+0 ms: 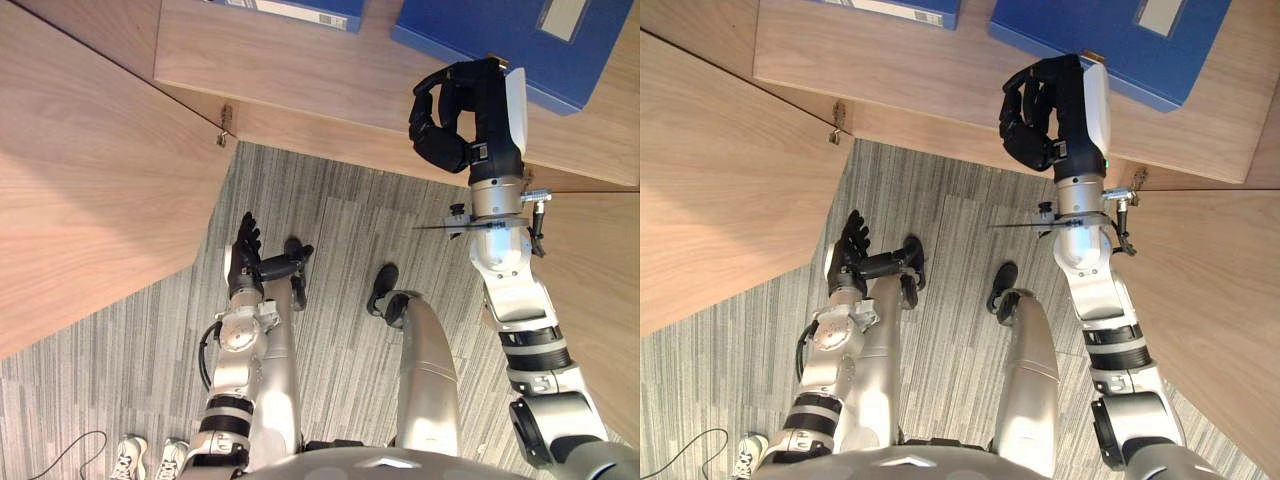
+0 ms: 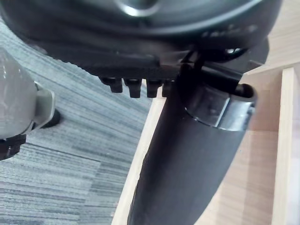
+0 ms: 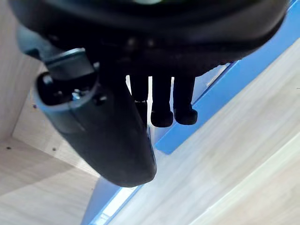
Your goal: Walk over to the cabinet, pick up the folder, carry it to the office cabinet, place the folder inside the office cabinet, then close the office cabinet door
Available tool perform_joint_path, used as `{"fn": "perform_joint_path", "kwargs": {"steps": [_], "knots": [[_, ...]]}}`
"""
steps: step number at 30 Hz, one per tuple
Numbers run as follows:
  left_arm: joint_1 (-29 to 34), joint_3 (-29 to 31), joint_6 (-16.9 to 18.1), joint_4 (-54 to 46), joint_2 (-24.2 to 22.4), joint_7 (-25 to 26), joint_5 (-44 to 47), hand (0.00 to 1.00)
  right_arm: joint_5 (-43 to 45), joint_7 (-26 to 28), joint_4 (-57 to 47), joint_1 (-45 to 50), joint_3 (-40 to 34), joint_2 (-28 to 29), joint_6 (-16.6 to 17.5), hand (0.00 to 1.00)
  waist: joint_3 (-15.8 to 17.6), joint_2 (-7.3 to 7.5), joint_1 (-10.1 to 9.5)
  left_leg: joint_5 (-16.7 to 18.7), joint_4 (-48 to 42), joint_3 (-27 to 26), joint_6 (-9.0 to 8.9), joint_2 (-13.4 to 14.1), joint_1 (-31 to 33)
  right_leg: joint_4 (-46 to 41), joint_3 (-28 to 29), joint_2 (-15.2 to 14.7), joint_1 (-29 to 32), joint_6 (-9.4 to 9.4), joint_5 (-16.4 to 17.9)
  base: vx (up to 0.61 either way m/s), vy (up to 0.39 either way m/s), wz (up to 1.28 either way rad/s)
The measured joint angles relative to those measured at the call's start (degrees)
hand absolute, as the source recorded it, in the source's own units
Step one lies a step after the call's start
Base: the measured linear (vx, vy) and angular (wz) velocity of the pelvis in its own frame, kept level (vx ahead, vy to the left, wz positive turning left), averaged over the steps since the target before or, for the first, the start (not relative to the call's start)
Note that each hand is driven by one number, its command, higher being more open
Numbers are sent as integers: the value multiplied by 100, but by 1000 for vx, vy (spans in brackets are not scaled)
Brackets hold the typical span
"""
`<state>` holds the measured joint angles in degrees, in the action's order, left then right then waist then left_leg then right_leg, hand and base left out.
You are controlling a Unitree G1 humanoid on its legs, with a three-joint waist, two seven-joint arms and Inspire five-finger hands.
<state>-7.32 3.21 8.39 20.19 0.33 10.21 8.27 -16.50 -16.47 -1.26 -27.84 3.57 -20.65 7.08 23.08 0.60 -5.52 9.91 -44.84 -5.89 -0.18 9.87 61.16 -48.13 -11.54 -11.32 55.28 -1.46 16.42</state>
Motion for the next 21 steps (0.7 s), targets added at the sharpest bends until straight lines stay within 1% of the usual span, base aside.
{"fn": "perform_joint_path", "kwargs": {"steps": [2, 5, 8, 13, 15, 17, 21], "knots": [[-36, -1, -6, 24, -5, 36, 1, 100, -156, -40, 176, -99, -2, 5, -148, 0, 0, 0, -8, -44, 89, 23, -19, -24, -13, 29, -23, -10, 0, 0, 0, 27, -5, 8], [-67, 16, -6, 24, 6, 78, 2, 100, -171, -80, 357, -159, -9, 3, -231, 0, 3, 2, -3, -110, 184, 38, -46, -40, -16, 70, -63, -12, 0, 1, -1, 15, -12, 9], [-93, 43, -6, 24, 7, 107, 4, 100, -191, -157, 622, -283, -23, 1, -396, 0, 13, 3, 19, -188, 306, 73, -72, -56, -16, 134, -105, -11, 4, 5, -3, 2, -15, 8], [-179, 52, -10, 23, 7, 122, 18, 100, -179, -194, 1104, -640, -141, -14, -577, 0, 135, 8, 71, -240, 379, 117, -94, -64, 11, 161, -157, -6, 17, 7, -4, 5, -5, 4], [-265, 57, -16, 23, 10, 127, 24, 100, -147, -201, 1207, -762, -249, -16, -610, 0, 172, 14, 70, -245, 377, 129, -94, -65, 65, 164, -171, -7, 54, 6, -4, 6, 8, 2], [-409, 103, -27, 24, 62, 131, 77, 100, -140, -240, 1262, -1045, -297, -43, -653, 0, 228, 24, 121, -263, 368, 161, -95, -66, 135, 155, -204, -6, 105, 8, -9, 12, 11, 2], [-626, 233, -40, 25, 69, 153, 139, 100, -120, -274, 1437, -1335, -492, -51, -702, 0, 290, 30, 129, -275, 379, 164, -95, -64, 130, 165, -211, -6, 105, 8, -9, 0, 0, 0]]}}
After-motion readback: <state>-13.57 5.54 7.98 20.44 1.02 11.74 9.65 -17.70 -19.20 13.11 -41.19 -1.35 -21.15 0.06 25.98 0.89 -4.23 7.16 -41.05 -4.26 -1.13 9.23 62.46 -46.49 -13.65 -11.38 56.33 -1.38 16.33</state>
